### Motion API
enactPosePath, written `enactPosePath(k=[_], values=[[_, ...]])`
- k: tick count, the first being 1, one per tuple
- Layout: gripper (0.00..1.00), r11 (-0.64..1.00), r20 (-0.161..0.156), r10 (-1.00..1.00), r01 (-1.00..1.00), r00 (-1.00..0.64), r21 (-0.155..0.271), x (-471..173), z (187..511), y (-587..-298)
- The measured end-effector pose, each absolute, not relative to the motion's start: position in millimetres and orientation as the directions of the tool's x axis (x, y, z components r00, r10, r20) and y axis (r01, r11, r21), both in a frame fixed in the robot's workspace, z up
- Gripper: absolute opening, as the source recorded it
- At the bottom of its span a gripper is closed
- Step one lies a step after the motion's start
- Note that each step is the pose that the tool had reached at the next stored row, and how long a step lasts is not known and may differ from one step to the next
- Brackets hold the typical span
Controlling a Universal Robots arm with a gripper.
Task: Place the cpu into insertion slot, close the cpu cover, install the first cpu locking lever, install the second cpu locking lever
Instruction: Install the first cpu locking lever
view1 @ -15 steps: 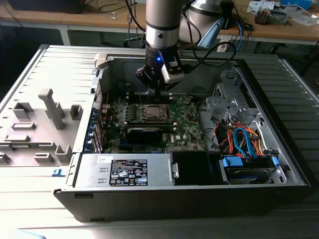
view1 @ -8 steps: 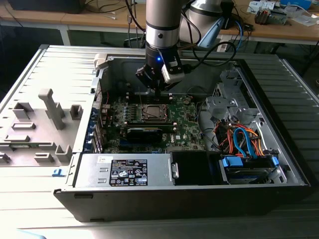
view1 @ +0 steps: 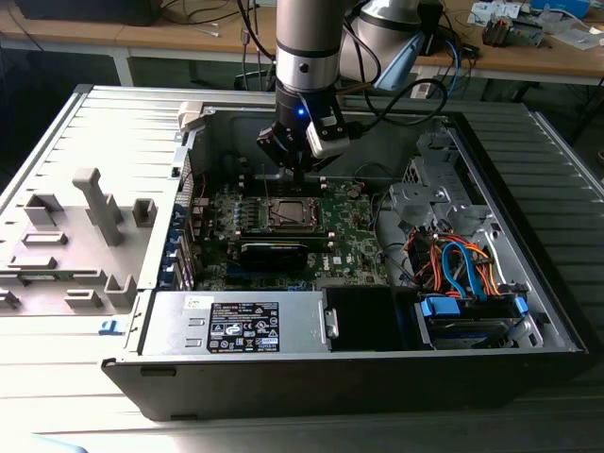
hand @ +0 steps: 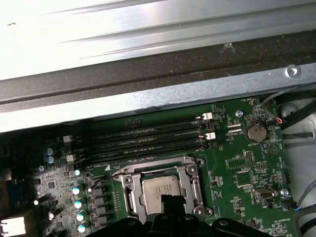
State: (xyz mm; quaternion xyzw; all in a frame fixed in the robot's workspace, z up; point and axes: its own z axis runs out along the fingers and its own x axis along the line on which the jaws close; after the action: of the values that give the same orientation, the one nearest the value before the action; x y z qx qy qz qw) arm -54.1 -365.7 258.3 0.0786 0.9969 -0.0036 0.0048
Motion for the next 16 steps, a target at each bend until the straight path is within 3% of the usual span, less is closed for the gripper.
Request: enactPosePath(k=[16], values=[[0.11,0.99,-0.01,0.141,0.141,-0.99,-0.006,-54.0,258.2,-365.7]])
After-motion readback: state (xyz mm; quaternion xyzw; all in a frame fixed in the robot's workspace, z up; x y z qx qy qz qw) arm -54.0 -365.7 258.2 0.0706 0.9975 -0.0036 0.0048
